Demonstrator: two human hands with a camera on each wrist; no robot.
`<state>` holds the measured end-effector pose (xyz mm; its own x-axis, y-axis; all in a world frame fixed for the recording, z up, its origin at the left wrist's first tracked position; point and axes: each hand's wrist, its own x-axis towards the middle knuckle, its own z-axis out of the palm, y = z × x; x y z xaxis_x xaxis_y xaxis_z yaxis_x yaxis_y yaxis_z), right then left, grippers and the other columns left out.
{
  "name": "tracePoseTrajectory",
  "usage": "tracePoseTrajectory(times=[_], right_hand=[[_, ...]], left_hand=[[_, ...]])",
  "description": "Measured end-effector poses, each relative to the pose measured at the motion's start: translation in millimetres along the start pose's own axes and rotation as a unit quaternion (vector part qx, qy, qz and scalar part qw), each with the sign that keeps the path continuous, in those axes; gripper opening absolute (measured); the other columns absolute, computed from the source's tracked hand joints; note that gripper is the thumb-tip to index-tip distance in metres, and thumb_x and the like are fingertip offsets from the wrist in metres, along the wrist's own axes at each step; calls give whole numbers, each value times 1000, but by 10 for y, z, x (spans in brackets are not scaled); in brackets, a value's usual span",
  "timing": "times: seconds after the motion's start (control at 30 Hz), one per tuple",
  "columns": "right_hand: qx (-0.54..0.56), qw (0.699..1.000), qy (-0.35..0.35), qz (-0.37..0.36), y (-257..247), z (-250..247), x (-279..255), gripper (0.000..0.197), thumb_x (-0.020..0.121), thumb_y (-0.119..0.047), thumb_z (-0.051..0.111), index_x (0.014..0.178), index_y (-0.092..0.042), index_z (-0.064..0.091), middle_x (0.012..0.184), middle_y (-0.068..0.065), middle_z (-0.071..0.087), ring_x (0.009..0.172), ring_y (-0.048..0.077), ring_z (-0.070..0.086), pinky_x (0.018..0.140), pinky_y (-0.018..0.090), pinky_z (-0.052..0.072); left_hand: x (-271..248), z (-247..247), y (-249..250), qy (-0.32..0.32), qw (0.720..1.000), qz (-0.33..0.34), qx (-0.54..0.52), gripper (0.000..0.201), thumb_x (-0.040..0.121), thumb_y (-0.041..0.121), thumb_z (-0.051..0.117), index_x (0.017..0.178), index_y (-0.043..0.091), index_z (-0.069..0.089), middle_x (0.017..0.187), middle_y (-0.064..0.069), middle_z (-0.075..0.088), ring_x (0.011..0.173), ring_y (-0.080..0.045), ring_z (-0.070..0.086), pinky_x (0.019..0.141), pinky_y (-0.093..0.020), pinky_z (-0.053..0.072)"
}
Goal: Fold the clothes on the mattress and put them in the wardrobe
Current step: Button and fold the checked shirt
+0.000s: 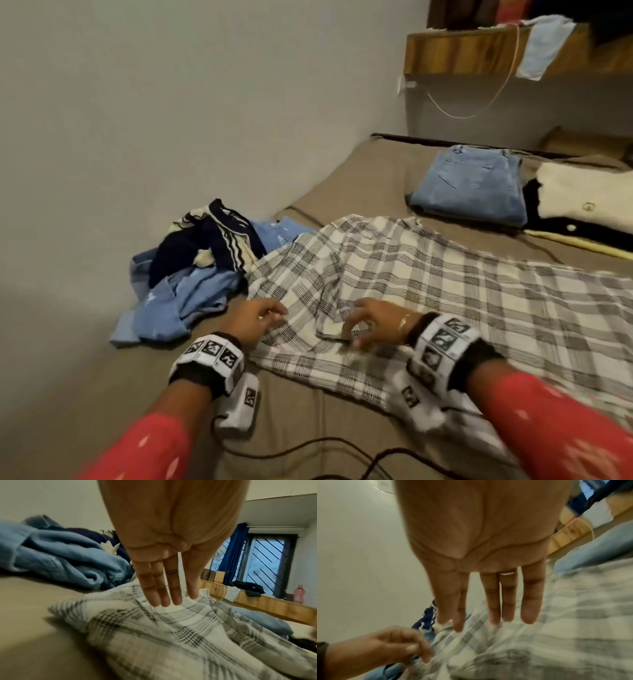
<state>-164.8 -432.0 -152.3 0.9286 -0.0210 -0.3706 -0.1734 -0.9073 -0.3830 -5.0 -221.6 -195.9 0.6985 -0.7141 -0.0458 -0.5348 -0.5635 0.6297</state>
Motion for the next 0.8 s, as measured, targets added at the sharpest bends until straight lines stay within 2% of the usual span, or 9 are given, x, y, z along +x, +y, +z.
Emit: tracePoseTrajectory(times=[0.1, 0.17, 0.27, 0.37, 0.43, 0.5, 0.63, 0.73, 0.8], right_hand=[[-41, 998, -46, 15, -158, 271, 369, 31, 83, -19, 65, 113, -21, 66, 152, 18, 8, 136, 32, 24, 107, 31, 33], [-9, 998, 24, 54, -60, 358, 440, 29, 86, -15, 59, 112, -25, 66, 148, 9, 28, 124, 27, 44, 98, 29, 41], [133, 963, 191, 137, 163, 303, 426, 28, 88, -6, 52, 105, -21, 69, 112, -2, 63, 97, 18, 60, 86, 27, 46], [226, 910, 281, 205, 384, 224, 473, 25, 85, 4, 55, 78, -13, 71, 69, -8, 64, 64, 9, 60, 68, 25, 47], [344, 854, 312, 237, 465, 191, 504, 36, 82, 14, 53, 64, -17, 62, 62, -2, 59, 46, 11, 57, 54, 29, 51], [444, 794, 338, 242, 504, 150, 512, 36, 80, 21, 48, 76, -14, 54, 78, 6, 55, 44, 20, 57, 48, 34, 52], [544, 721, 352, 244, 608, 65, 502, 54, 75, 18, 61, 117, -12, 42, 81, 10, 55, 72, 37, 63, 71, 52, 54], [580, 720, 263, 276, 569, 101, 463, 24, 78, 12, 62, 98, 3, 51, 51, 6, 62, 42, 19, 61, 43, 29, 53], [574, 728, 237, 290, 555, 132, 471, 16, 82, 10, 59, 77, -1, 50, 45, 4, 58, 30, 9, 54, 33, 20, 45]], left_hand=[[219, 36, 28, 14, 998, -51, -31, 7, 89, 14, 60, 93, 19, 62, 92, 0, 63, 70, -7, 57, 64, -20, 43], [421, 77, 47, 11, 998, -60, -1, 22, 88, 16, 62, 109, 8, 60, 101, -3, 61, 89, -15, 59, 73, -21, 43], [731, 130, 114, -28, 997, -74, 2, 39, 82, 26, 70, 113, 6, 57, 106, -6, 59, 100, -22, 57, 86, -31, 45], [997, 161, 208, -87, 992, -75, 53, 27, 78, 31, 74, 90, 11, 61, 86, 1, 52, 80, -14, 50, 73, -31, 42], [1120, 146, 279, -71, 993, -65, 64, 20, 80, 20, 72, 87, 4, 62, 77, -5, 51, 75, -16, 49, 69, -32, 41], [1195, 77, 349, -24, 999, -40, 3, 12, 85, 11, 66, 90, 2, 61, 73, -9, 56, 65, -19, 53, 68, -32, 41], [1098, -60, 514, -32, 965, -33, -258, 15, 96, 7, 47, 110, 12, 51, 84, -18, 58, 45, -13, 58, 48, -29, 50], [906, -14, 447, -148, 934, -125, -301, 16, 93, 0, 48, 103, 12, 51, 89, -17, 62, 49, -19, 56, 37, -20, 41], [859, 18, 302, -171, 933, -161, -272, 18, 88, -2, 56, 99, 11, 50, 92, -14, 65, 45, -16, 58, 33, -17, 36]])
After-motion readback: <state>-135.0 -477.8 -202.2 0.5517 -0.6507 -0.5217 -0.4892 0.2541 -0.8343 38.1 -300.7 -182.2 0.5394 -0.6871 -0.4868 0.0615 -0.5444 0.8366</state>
